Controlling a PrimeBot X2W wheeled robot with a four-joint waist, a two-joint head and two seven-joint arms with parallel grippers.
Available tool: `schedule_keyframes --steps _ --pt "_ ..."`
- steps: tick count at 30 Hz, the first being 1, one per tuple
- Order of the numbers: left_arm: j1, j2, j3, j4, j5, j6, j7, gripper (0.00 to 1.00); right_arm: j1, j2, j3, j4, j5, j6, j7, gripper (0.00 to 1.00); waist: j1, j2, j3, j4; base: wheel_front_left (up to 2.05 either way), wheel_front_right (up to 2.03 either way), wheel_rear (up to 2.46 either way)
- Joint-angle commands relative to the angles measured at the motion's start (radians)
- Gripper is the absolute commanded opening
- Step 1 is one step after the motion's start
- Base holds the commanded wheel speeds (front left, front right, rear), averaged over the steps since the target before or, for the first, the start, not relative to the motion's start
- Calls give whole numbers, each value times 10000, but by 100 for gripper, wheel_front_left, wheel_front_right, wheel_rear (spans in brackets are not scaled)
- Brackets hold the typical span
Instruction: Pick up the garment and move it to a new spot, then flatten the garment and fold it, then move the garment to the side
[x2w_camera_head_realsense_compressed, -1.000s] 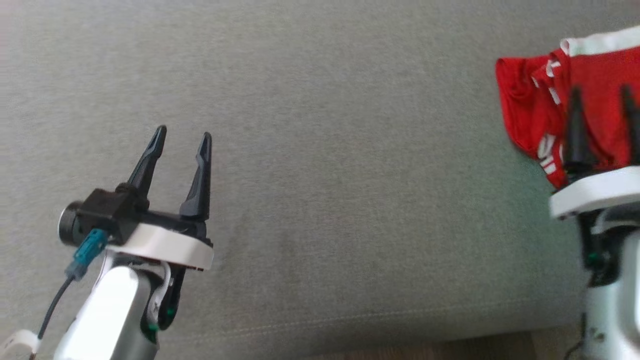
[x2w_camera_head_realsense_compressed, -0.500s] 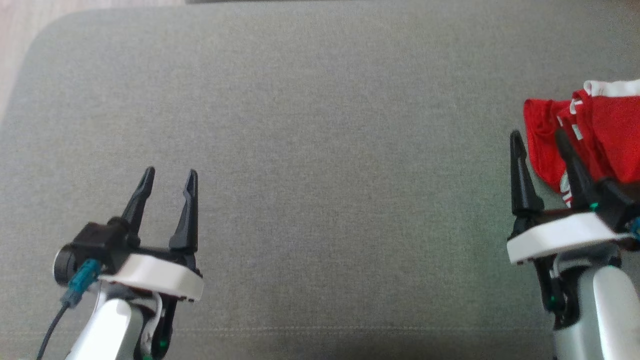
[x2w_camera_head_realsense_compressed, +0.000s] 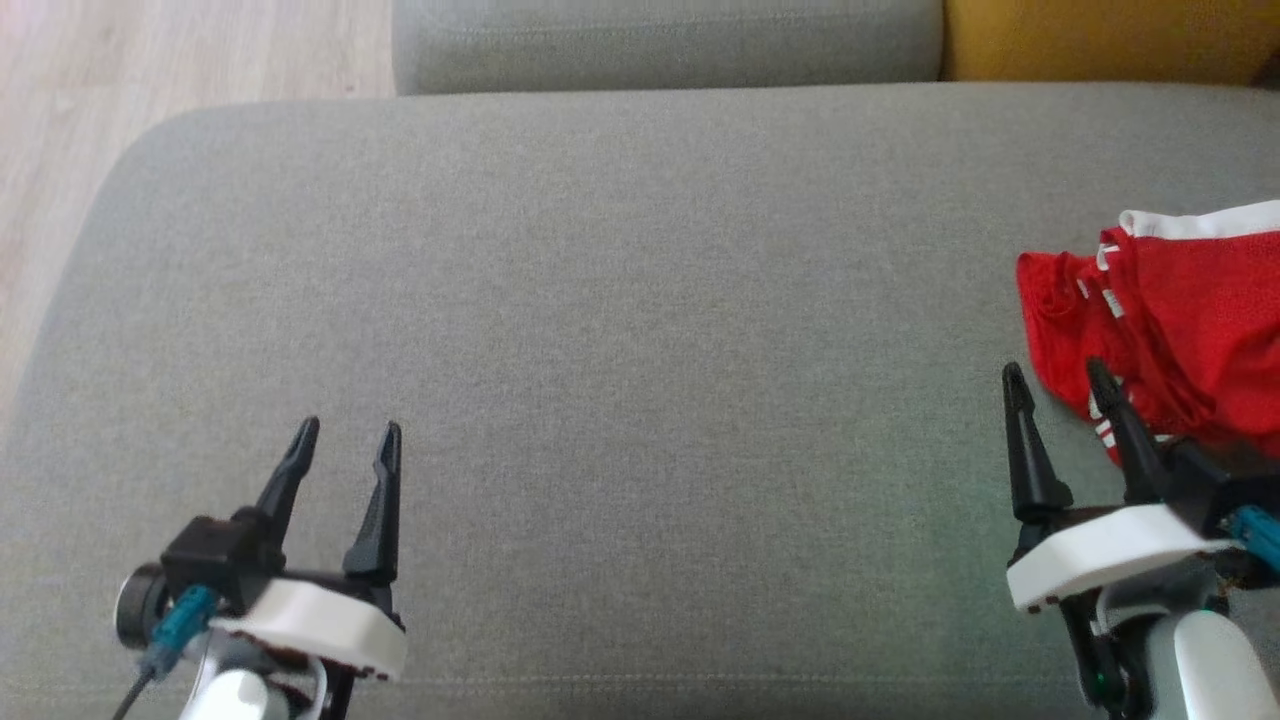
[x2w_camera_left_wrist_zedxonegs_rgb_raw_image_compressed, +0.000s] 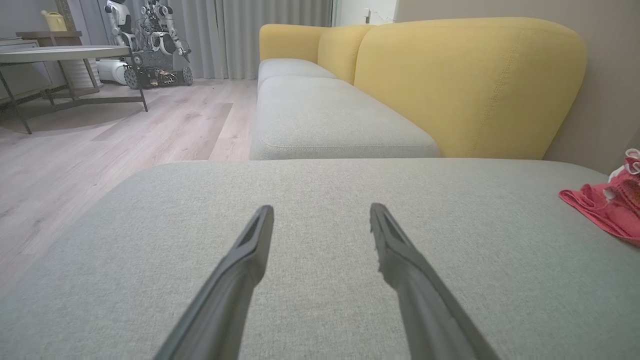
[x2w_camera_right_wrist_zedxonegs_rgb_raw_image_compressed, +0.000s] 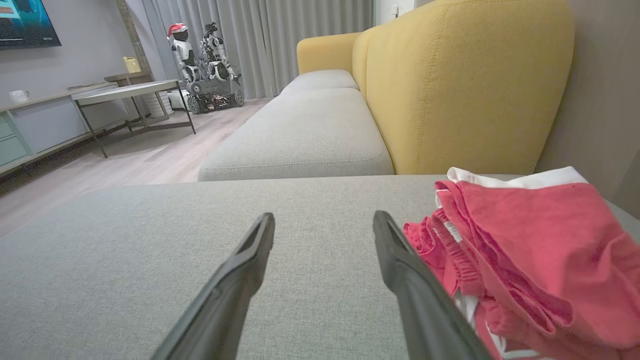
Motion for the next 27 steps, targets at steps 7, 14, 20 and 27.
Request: schedule_keyframes --steps 7,14,20,27 --pt "-38 300 331 -415 -38 156 -2 100 175 -26 314 -430 -22 -7 186 100 1 0 -436 -17 0 0 0" --pt "68 336 283 -560 -62 236 79 100 323 -26 319 -656 -69 -7 324 100 1 0 -582 -26 0 0 0" --pt "48 354 279 -561 -80 292 85 100 392 -26 309 -807 -82 -7 416 100 1 0 -573 -19 0 0 0" --pt "27 375 263 -565 -88 347 81 100 413 -26 349 -867 -73 -7 468 100 1 0 -558 3 0 0 0"
